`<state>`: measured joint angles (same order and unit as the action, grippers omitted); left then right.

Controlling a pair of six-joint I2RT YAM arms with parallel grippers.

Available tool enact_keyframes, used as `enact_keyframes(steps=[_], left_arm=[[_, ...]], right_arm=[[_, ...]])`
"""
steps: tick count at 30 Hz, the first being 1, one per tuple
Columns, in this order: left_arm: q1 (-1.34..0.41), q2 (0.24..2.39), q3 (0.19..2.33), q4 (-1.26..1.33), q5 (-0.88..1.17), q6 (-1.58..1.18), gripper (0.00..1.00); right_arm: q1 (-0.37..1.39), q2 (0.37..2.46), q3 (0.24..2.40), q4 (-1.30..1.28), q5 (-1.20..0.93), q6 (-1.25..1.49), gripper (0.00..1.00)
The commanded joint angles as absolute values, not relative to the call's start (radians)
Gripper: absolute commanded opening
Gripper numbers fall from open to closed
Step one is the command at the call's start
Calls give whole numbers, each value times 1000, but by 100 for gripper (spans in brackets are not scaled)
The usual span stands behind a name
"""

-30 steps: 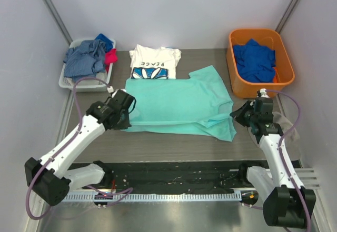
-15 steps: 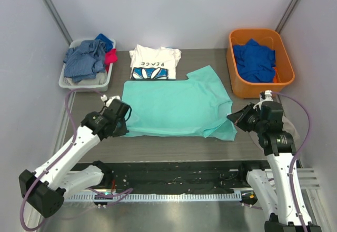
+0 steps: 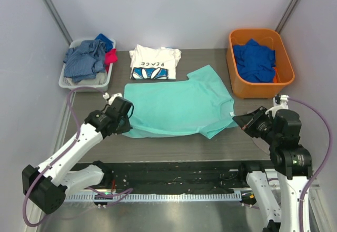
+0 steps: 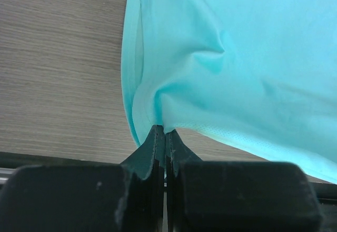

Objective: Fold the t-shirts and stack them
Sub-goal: Flatten the tshirt out

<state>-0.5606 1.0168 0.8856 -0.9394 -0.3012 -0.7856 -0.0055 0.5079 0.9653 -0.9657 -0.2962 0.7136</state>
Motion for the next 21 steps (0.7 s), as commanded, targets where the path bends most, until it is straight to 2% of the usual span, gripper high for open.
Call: enact_keyframes(steps=[1, 6, 14, 21], left_arm=[[-555, 1034, 905, -885, -288, -792, 0], [-555, 1034, 907, -876, -287, -781, 0], [-555, 1026, 897, -874, -288, -778, 0], [-555, 1029, 894, -876, -284, -776, 0]], right_arm=[[0, 523, 1116, -1045, -264, 657, 1], [-2, 572, 1255, -1101, -245, 609, 1], [-31, 630, 1353, -1184, -227, 525, 1], [-31, 641, 1224, -1140, -236, 525, 1]])
